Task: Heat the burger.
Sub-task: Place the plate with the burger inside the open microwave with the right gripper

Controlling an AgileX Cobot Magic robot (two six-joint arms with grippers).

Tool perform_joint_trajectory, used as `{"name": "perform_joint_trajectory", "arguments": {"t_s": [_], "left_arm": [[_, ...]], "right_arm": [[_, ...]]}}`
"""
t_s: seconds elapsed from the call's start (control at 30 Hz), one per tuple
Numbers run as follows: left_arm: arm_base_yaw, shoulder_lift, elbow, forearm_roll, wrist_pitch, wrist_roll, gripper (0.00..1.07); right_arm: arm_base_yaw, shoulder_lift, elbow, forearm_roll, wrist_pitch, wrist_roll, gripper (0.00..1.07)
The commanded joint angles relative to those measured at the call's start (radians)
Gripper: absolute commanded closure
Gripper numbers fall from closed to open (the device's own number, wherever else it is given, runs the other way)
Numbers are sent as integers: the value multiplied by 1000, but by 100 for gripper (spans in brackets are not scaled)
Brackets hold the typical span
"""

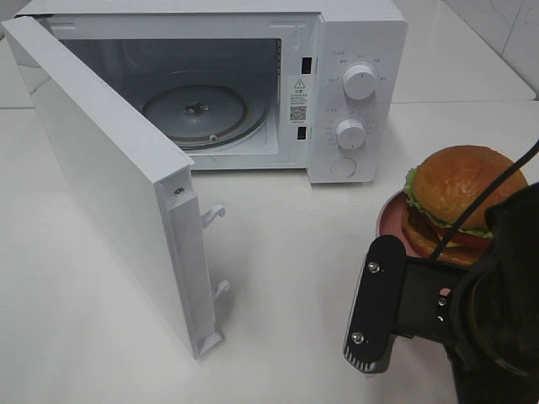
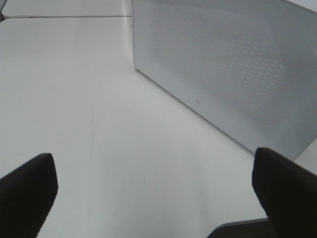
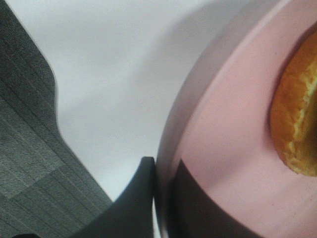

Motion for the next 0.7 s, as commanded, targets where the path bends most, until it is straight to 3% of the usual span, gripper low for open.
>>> {"name": "perform_joint_trajectory", "arguments": {"t_s": [0.03,0.7], "left_arm": [[-5,-13,2,-7,-16,-1,7],[-5,-13,2,-7,-16,-1,7]], "right_arm": [[5,-8,4,-87,24,-26,107],[5,-8,4,-169,-160,-299,107]]}}
